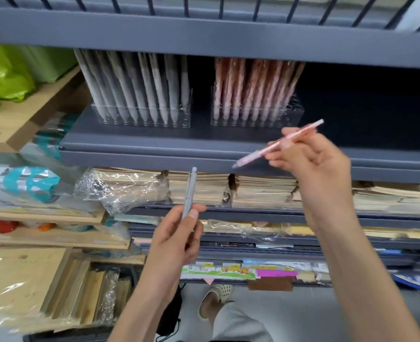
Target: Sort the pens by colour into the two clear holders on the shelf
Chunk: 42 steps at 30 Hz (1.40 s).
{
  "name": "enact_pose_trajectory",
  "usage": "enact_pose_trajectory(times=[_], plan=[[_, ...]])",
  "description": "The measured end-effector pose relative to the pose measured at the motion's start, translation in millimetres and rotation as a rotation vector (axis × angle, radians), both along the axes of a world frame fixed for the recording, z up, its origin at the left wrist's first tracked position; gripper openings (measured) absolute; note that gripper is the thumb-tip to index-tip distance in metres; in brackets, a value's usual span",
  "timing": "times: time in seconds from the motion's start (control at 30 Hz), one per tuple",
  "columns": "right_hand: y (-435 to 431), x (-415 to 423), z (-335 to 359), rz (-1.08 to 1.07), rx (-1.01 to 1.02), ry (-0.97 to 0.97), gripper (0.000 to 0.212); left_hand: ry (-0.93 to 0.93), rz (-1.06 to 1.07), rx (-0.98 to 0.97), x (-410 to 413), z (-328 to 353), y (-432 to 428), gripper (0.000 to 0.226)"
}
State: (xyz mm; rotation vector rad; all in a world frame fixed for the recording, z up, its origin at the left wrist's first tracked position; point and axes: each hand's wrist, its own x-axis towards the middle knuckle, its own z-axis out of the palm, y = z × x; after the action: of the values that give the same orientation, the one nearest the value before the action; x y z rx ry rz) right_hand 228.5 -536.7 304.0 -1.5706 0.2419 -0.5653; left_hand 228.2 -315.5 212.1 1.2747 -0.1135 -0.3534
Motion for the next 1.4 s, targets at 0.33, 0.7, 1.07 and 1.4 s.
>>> enact_pose_trajectory(times=[0.33,0.7,1.07,1.4], plan=[[-75,24,27,-0.405,-0.161,-0.265,0.014,0.112,-0.030,-0.029,-9,-1,-36,0.033],[-91,75,28,-0.254,-0.569,0.002,0.021,0.142,-0.062,-0.055,-11,6,-46,0.039],[-77,96,60,-0.194,-1.179,0.327,0.030,0.159,-0.067,-0.089,-17,10,-58,0.040],[-77,83,57,-0.170,-0.953,0.319,0.029,0.090,-0.041,-0.157,-17,11,-51,0.041]])
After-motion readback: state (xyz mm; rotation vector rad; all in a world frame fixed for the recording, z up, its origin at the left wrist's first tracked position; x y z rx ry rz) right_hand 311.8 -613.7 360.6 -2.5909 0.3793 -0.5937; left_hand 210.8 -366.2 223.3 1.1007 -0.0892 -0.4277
